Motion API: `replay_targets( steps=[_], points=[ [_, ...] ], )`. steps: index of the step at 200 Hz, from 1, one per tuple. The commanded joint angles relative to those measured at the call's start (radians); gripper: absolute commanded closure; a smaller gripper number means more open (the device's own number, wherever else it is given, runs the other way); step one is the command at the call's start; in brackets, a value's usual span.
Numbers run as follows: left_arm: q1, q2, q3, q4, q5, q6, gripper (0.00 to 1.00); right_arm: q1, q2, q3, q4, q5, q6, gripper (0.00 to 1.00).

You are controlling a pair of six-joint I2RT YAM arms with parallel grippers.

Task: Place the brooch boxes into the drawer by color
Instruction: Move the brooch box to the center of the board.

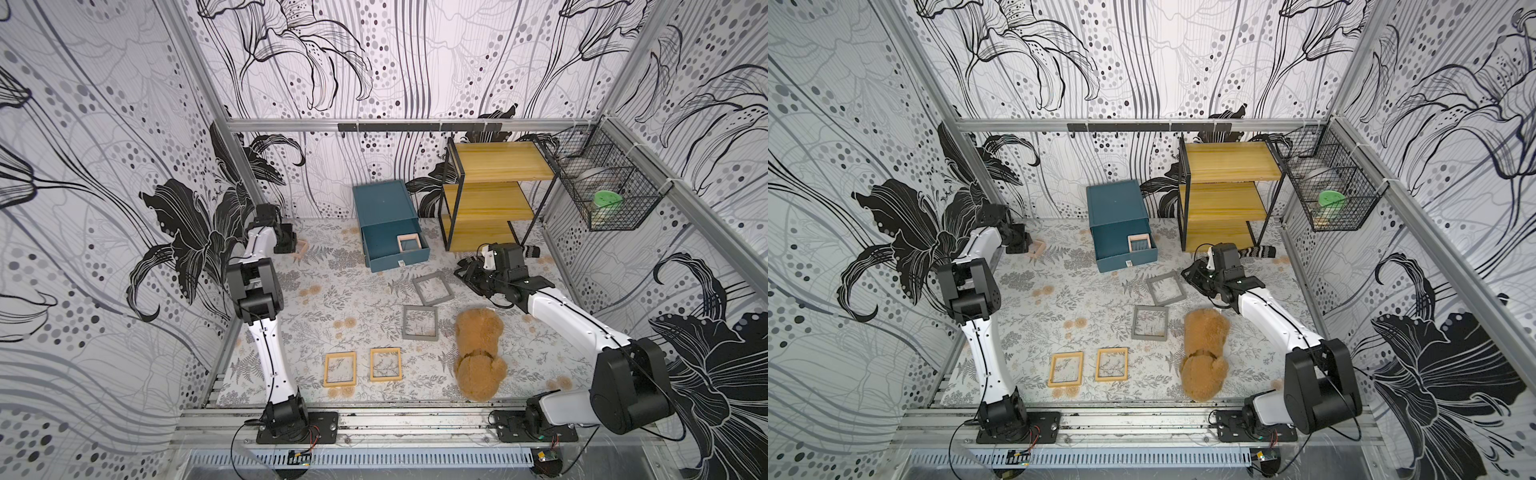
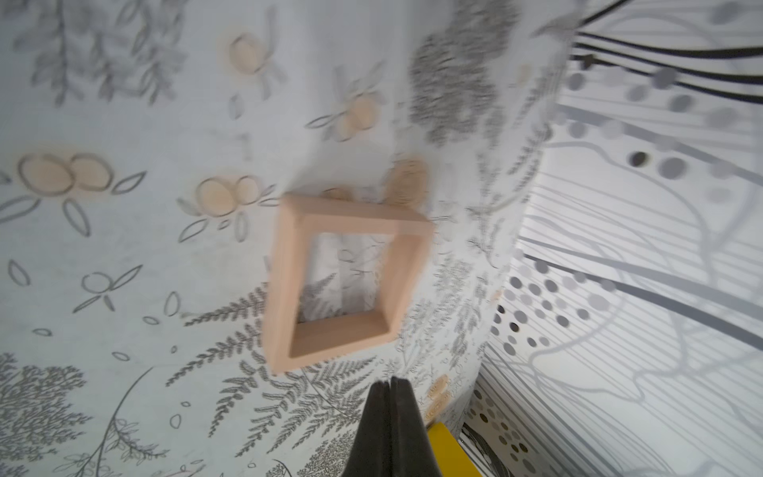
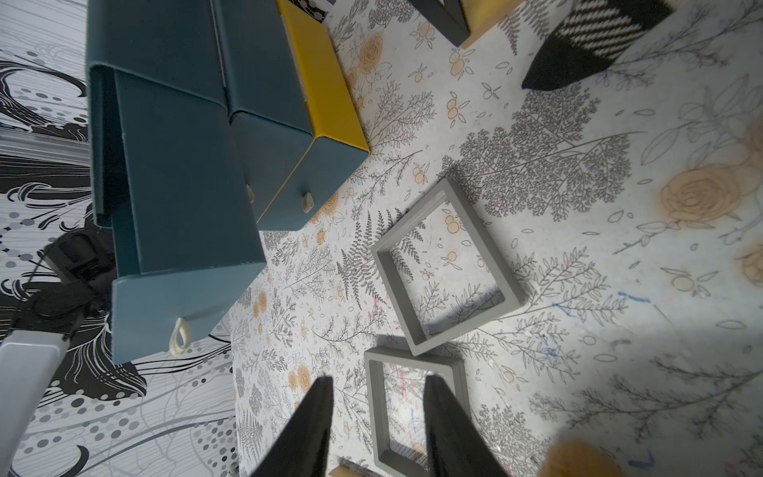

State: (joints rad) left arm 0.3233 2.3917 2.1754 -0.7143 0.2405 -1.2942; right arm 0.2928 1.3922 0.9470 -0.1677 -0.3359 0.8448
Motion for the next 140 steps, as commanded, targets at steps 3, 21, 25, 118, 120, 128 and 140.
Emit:
replay_targets(
  steps=[3,21,25,118,120,128,140],
  points=[
    [0.003,0.008,0.135,-0.141,-0.141,0.118,0.64,-0.004,-0.016,0.015,0.004,-0.013,-0.022,0.59],
    [0.003,0.017,0.128,-0.161,-0.169,0.134,0.42,-0.004,-0.025,0.013,-0.006,-0.012,-0.026,0.59],
    [0.004,0.023,0.133,-0.171,-0.175,0.142,0.4,-0.004,-0.028,0.013,-0.008,-0.012,-0.026,0.59],
    [-0.006,0.041,0.065,-0.221,-0.245,0.318,0.4,-0.004,-0.063,0.007,-0.037,-0.001,-0.035,0.59],
    [-0.007,0.043,0.065,-0.221,-0.241,0.318,0.41,-0.004,-0.064,0.007,-0.037,-0.002,-0.035,0.59],
    [-0.007,0.059,0.077,-0.236,-0.232,0.319,0.44,-0.004,-0.063,0.007,-0.036,-0.003,-0.034,0.59],
    [-0.009,0.079,0.097,-0.255,-0.231,0.32,0.46,-0.004,-0.064,0.007,-0.036,-0.005,-0.033,0.59]
  ],
)
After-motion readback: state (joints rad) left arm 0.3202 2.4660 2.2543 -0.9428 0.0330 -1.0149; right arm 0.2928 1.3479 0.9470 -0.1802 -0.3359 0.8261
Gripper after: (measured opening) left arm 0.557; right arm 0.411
